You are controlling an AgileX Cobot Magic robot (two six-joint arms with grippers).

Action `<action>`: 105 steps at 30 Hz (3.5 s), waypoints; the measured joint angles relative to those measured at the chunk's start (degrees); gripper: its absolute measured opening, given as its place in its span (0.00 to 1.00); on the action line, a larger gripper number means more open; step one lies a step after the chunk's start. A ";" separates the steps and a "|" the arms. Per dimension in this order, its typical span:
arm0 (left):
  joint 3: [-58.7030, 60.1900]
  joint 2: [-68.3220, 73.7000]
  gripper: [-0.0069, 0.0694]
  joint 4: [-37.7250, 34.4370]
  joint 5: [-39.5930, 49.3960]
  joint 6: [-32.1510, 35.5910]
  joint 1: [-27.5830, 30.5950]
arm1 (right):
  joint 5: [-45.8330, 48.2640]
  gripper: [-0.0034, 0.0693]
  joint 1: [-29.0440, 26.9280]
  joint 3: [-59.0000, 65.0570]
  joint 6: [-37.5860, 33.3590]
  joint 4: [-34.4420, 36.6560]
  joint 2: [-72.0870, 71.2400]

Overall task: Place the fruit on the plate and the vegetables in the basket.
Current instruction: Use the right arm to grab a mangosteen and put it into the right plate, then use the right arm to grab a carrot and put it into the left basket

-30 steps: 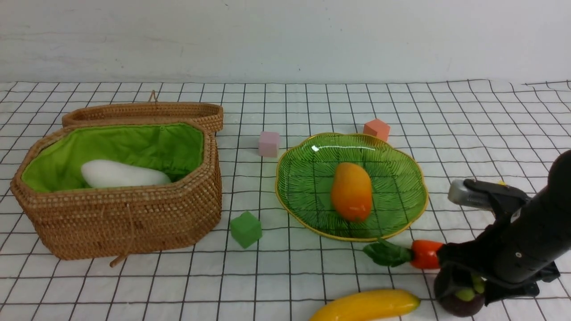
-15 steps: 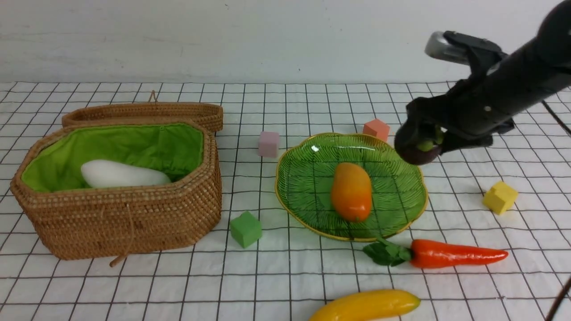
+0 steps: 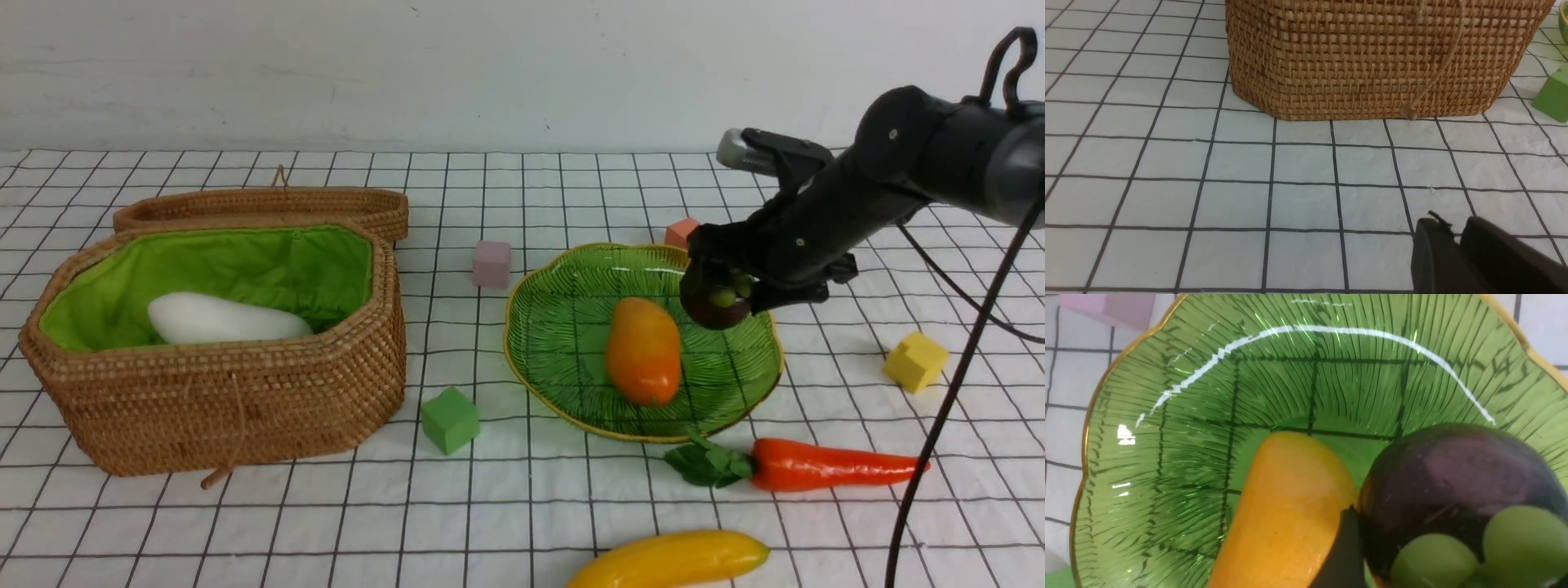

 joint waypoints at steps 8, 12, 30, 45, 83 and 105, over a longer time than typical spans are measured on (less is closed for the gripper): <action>0.00 0.00 0.22 0.00 0.00 0.00 0.00 | 4.55 0.94 -0.06 0.00 -2.86 -4.66 -5.29; 0.00 0.00 0.23 -0.04 0.00 0.00 0.10 | 12.38 0.87 -1.12 0.99 -8.86 -10.54 -12.81; 0.00 0.00 0.23 -0.04 0.03 0.00 0.29 | 9.31 0.84 -3.44 29.20 -71.55 -6.31 -19.06; 0.00 0.00 0.25 -0.04 0.03 0.00 0.29 | 7.48 0.67 -3.44 28.86 -74.96 -1.82 -11.22; 0.00 0.00 0.29 -0.04 0.03 0.00 0.29 | -12.54 0.54 30.37 -29.80 -72.80 44.17 14.65; 0.00 0.00 0.31 -0.04 0.03 0.00 0.29 | 11.65 0.94 26.98 -30.99 -45.07 10.08 4.14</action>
